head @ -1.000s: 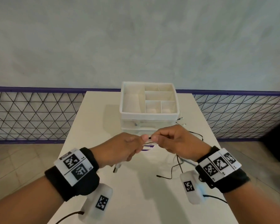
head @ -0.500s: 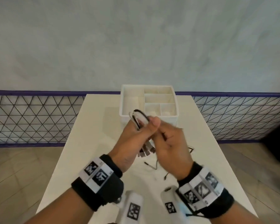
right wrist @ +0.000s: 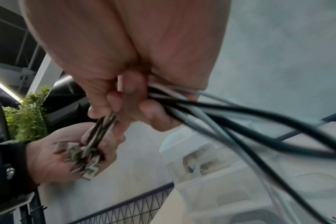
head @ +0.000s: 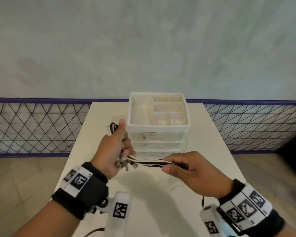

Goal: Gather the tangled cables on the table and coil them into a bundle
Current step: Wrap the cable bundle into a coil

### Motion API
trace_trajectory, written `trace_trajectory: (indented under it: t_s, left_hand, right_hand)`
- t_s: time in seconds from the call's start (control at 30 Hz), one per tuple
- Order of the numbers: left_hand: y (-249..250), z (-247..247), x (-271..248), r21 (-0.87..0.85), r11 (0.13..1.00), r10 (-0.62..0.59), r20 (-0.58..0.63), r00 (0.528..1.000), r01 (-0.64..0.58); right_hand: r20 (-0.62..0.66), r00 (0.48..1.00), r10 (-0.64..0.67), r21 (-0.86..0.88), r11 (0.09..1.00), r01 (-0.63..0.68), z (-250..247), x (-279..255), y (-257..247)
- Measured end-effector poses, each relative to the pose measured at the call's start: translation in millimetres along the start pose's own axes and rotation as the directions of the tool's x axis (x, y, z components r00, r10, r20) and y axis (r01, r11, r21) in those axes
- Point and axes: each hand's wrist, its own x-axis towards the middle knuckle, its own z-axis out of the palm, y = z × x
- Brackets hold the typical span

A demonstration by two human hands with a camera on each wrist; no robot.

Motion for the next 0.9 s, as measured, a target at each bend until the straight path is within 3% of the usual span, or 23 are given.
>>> trace_trajectory:
  t_s: [0.07,0.13,0.17,0.23,0.3,0.37,0.47,0.53,0.67,0.8,0.9]
  left_hand:
    - [6.1,-0.1,-5.2,0.341,0.939,0.009,0.099,0.995,-0.042]
    - [6.8,8.2,-15.6,0.69,0.707,-0.041,0.259,0.965,-0.155]
    - [5.6,15.5,-21.8,0.753,0.612,-0.06,0.351,0.935,-0.243]
    - [0.9,27.7,-29.9,0.713,0.614,-0.139,0.52,0.843,-0.339]
    - [-4.2,27.3,-26.4,0.702,0.622,-0.148,0.54,0.828,-0.347]
    - [-6.7,24.1,-21.8,0.775,0.565,-0.166,0.442,0.882,-0.282]
    - [-9.2,23.3,-19.7,0.85,0.481,-0.252,0.371,0.894,-0.217]
    - [-9.2,24.5,-20.9,0.844,0.482,-0.278,0.4,0.873,-0.233]
    - [-7.6,23.4,-18.5,0.844,0.495,-0.328,0.403,0.855,-0.208]
    - [-11.0,14.6,-18.6,0.726,0.656,-0.314,0.512,0.799,-0.207]
    - [-17.5,11.5,-23.6,0.64,0.752,-0.274,0.518,0.811,-0.154]
  right_hand:
    - [0.039,0.999,-0.001,-0.009,1.0,0.001,-2.5,-0.1,-3.6]
    - [0.055,0.998,-0.03,-0.036,0.999,0.032,-2.0,6.6,-11.0]
    - [0.046,0.998,-0.044,-0.039,0.998,0.046,-1.3,11.3,-14.4]
    - [0.018,0.999,-0.044,-0.004,0.999,0.044,-1.5,19.7,-18.3]
    - [-0.029,0.999,-0.026,0.103,0.994,0.029,-2.1,24.7,-19.8]
    - [-0.057,0.998,0.005,0.257,0.966,0.01,-3.6,25.1,-19.8]
    - [0.013,1.0,-0.024,0.225,0.974,0.02,-11.9,24.1,-22.5]
    - [0.09,0.994,-0.062,0.079,0.995,0.055,-14.1,25.0,-24.7]
    - [0.069,0.991,-0.111,-0.07,0.991,0.116,-9.4,28.9,-24.4]
    - [0.015,0.991,-0.13,-0.1,0.986,0.13,-3.6,31.1,-17.3]
    - [0.01,0.993,-0.118,-0.047,0.992,0.119,-0.7,32.3,-14.3]
